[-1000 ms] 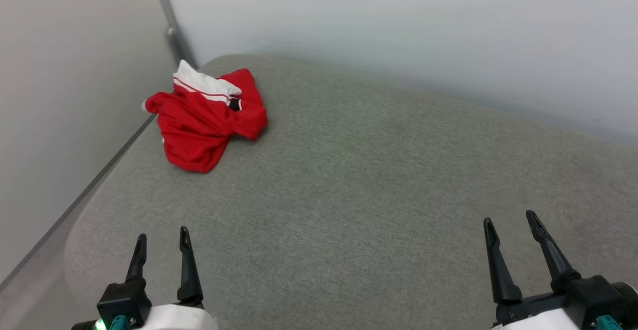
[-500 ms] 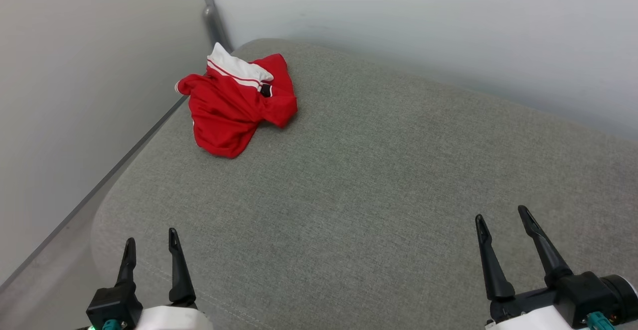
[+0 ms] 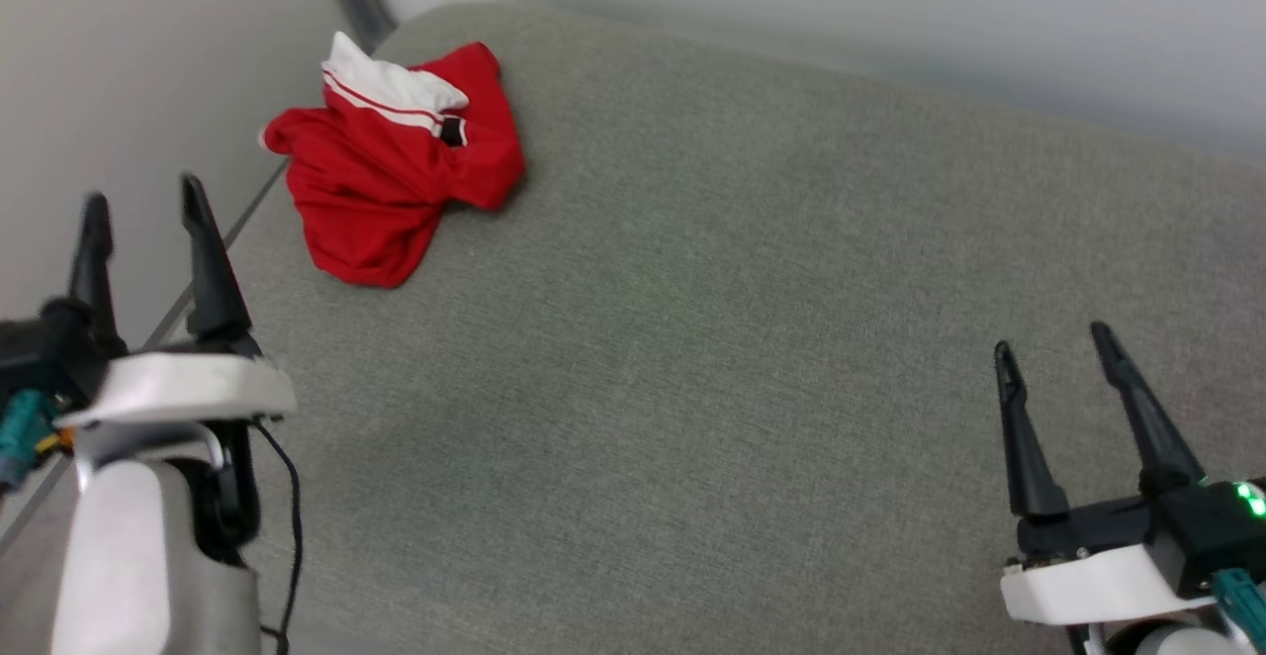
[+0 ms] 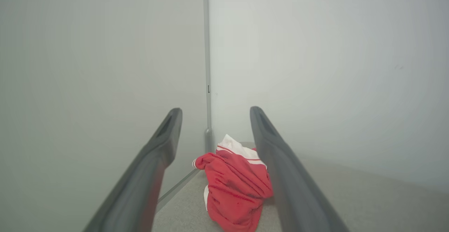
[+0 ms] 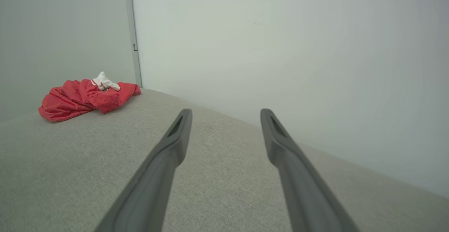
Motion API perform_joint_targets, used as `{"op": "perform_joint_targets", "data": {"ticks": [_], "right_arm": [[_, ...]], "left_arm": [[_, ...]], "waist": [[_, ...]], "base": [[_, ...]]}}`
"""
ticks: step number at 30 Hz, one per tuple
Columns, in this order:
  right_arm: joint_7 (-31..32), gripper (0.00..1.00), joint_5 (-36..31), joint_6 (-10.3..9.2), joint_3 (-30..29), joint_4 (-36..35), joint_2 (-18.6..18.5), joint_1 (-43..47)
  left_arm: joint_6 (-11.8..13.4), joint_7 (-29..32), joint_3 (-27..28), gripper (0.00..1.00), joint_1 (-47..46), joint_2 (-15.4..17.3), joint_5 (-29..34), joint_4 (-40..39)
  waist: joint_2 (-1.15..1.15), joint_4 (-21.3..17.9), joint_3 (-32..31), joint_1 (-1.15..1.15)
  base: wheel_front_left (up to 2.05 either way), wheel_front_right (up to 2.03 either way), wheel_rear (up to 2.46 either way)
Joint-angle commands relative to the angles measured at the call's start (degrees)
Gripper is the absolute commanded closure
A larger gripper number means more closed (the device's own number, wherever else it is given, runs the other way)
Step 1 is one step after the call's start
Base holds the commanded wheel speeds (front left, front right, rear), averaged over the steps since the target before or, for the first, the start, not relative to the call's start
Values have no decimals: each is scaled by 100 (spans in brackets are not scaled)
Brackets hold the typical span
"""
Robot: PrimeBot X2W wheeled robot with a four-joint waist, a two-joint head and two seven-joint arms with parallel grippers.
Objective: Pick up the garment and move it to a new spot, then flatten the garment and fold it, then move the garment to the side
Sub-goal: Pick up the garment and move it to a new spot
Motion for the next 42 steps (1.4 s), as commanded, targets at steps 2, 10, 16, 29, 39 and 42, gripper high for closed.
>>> {"op": "perform_joint_targets", "data": {"ticks": [2,10,16,29,39,42], "right_arm": [[-12,0,-85,-4,-73,-107,-10,-167],[-12,0,-340,-4,-421,-572,-10,-698],[-12,0,-492,-4,-525,-964,-10,-998],[-12,0,-668,-4,-561,-1569,-63,-1281],[-12,0,-732,-4,-508,-1768,-163,-1310],[-12,0,-739,-4,-538,-1805,-186,-1312]], "left_arm": [[-95,-15,118,0,-387,68,3,73],[-415,-15,522,0,-1979,563,-13,688],[-576,-7,622,0,-2953,1237,-74,1435],[-716,2517,-1140,0,-4108,2887,-1671,2758],[-719,4967,-2703,0,-4008,3948,-3844,2528],[-719,5468,-3054,0,-3978,4125,-4237,2482]], "waist": [[0,-289,547,0],[0,-625,1615,0],[0,-873,2224,0],[0,-1122,2939,0],[0,-1193,3279,0],[0,-1212,3352,0]], "base": [[0,0,0],[0,0,0],[0,0,0],[0,0,0],[0,0,0],[0,0,0]]}}
